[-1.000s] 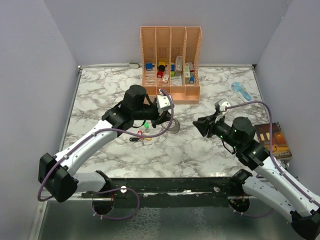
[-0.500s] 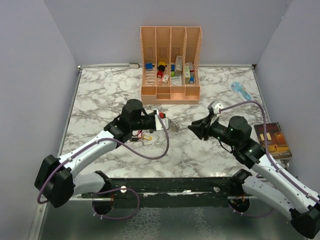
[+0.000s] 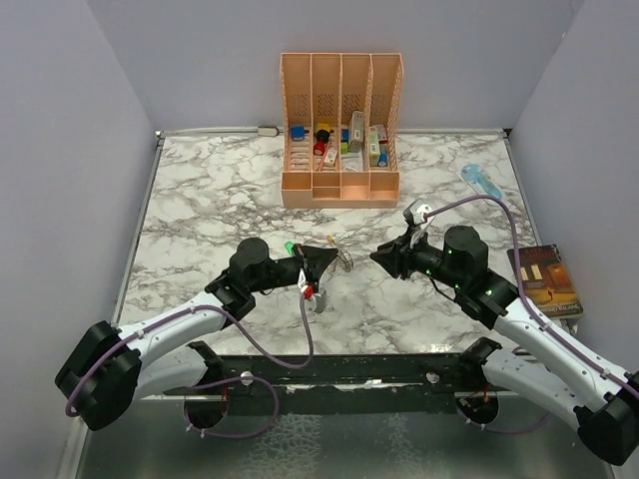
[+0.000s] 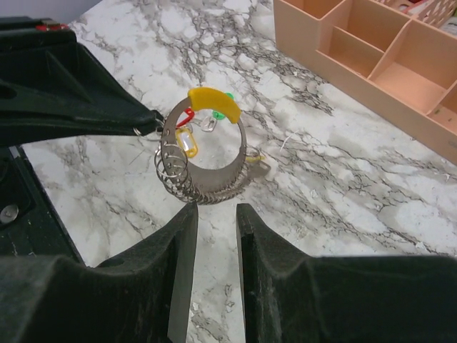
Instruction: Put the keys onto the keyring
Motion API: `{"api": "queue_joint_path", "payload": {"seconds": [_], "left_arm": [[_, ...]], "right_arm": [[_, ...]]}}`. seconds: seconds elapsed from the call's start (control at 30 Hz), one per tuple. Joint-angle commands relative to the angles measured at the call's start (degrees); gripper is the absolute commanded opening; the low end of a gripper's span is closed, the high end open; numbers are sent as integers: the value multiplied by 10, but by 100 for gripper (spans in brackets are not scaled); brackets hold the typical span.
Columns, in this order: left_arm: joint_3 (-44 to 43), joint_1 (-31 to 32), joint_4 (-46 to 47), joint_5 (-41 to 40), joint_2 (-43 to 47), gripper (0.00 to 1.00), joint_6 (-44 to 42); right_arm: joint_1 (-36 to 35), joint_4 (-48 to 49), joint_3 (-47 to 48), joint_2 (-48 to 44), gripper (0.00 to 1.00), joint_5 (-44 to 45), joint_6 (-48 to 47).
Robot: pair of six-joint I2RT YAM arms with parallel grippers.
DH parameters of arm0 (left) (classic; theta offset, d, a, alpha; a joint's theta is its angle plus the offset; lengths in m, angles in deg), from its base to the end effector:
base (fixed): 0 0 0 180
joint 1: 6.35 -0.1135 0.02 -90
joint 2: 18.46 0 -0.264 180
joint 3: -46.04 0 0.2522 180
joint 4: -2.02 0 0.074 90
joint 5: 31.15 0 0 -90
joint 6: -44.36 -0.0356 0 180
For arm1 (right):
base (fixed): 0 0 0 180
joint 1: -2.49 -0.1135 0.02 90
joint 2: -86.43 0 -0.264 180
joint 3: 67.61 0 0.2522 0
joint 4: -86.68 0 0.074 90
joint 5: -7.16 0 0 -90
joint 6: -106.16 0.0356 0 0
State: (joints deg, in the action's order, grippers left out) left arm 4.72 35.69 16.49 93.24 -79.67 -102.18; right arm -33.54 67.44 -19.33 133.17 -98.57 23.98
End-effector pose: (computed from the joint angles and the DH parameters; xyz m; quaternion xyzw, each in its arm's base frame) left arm 0.1595 -0.1709 0.2493 0.6654 0.3101 -0.1358 0.6653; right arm 0.1515 0.1221 0.2796 -0.2732 0.7561 0.3207 0.5008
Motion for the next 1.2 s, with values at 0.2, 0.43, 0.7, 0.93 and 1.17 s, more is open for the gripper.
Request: {"api": "queue_joint_path", "payload": {"seconds": [0.2,0.43,0.7,0.93,1.17], "left_arm": [[59,25,178,15,7,0,-87],[-22,24,90,3,-15,0,64],[-43,25,59,5,-14,0,167],[-50,25,58,-9,-10,0,219],[-48,25,72,-10,-5,0,279]], "right_arm": [[-3,37,-11,-8,28,-49,-22],[-3,37,-5,0,24,-75,-48],[-3,17,17,-6,25,-36,-59],[-3,13,15,-42,25,-6,-52],[-3,13,20,-43,24,-18,-49]]}}
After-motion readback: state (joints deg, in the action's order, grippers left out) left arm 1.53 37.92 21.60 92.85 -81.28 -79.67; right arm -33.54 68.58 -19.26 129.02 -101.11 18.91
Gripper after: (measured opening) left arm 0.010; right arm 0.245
